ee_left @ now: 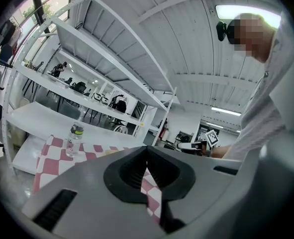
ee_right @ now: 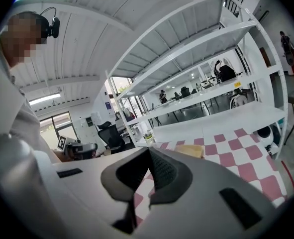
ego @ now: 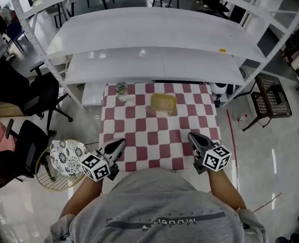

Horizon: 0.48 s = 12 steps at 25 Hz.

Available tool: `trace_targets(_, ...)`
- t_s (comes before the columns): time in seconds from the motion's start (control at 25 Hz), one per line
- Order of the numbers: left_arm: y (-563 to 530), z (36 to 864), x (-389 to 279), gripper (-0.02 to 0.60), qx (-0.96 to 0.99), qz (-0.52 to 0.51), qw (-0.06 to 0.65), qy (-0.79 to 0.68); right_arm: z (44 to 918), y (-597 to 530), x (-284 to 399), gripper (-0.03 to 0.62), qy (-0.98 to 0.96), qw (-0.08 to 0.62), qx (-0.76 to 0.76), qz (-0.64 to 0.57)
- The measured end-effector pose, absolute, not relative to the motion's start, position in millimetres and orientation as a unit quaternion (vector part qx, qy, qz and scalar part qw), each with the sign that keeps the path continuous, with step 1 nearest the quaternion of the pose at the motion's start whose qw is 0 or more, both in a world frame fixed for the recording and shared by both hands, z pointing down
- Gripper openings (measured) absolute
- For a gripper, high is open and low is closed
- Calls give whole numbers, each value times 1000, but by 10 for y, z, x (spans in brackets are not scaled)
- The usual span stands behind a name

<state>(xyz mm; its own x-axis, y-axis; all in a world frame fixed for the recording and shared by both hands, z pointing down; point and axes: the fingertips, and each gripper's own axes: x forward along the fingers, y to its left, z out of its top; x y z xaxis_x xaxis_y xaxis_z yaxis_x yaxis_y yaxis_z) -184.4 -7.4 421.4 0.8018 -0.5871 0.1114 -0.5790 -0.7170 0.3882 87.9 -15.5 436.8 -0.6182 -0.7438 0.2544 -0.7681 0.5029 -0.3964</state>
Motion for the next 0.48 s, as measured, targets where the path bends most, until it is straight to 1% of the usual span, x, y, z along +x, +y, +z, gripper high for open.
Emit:
trace_targets(0.16,-267,4241,-1655,13,909,-14,207,-361,4447,-469,1075,25,-883,27,398,247)
trace_targets(0.48,-574,4278,-1084,14,874,-14,233,-426,4567,-981,1454,25,-917,63,318,234)
